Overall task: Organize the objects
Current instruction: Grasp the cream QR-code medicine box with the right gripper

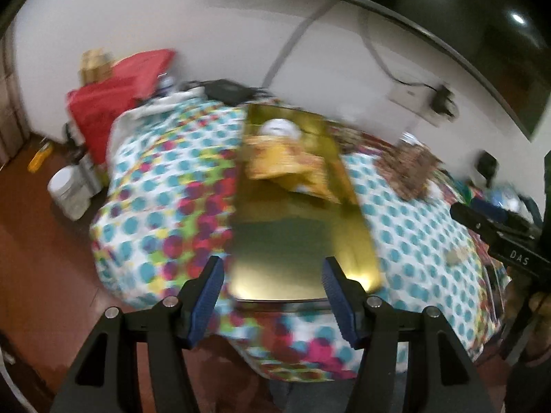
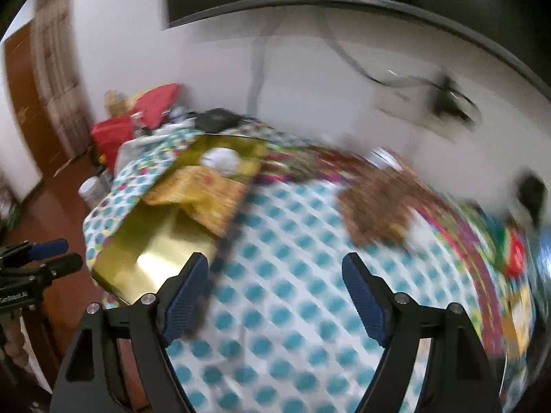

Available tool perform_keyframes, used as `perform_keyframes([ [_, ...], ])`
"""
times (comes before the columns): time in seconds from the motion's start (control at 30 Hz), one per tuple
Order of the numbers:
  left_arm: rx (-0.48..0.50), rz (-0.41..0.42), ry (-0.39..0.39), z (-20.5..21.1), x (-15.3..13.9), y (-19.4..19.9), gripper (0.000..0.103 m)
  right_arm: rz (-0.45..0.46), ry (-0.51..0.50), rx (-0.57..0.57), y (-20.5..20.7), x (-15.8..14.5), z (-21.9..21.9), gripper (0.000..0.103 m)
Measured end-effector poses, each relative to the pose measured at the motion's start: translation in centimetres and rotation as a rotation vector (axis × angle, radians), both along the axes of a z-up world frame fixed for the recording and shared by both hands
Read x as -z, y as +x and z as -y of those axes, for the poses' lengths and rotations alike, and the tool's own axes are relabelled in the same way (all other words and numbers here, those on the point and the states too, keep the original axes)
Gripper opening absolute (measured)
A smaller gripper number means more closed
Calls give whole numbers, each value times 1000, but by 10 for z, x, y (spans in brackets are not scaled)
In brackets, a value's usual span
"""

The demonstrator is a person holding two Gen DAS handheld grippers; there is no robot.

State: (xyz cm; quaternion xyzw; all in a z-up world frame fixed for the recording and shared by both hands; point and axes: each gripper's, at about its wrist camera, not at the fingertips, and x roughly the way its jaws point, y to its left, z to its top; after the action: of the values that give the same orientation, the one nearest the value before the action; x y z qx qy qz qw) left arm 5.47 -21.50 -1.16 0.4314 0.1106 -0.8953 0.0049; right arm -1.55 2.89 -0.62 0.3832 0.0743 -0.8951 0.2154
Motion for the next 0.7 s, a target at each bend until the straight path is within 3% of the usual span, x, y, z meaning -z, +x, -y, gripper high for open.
perform_keyframes([
  [0.13, 109, -31, -15, -47, -8, -6, 60, 3, -26, 148, 11, 10, -70, 83],
  [0.17, 135, -40, -19, -61, -10, -8, 60, 4, -18, 167, 13, 13, -82, 91],
  [0.27, 176, -64, -30, -94, -12, -13, 60, 10, 5, 224, 23, 27, -118, 100],
  [0.5, 270, -37, -115, -167, 3, -26, 60, 30, 12, 264, 22, 58, -151, 101],
  [0.7, 311, 53, 17, -188, 28, -28, 60, 37, 66, 256, 1, 82, -149, 98],
])
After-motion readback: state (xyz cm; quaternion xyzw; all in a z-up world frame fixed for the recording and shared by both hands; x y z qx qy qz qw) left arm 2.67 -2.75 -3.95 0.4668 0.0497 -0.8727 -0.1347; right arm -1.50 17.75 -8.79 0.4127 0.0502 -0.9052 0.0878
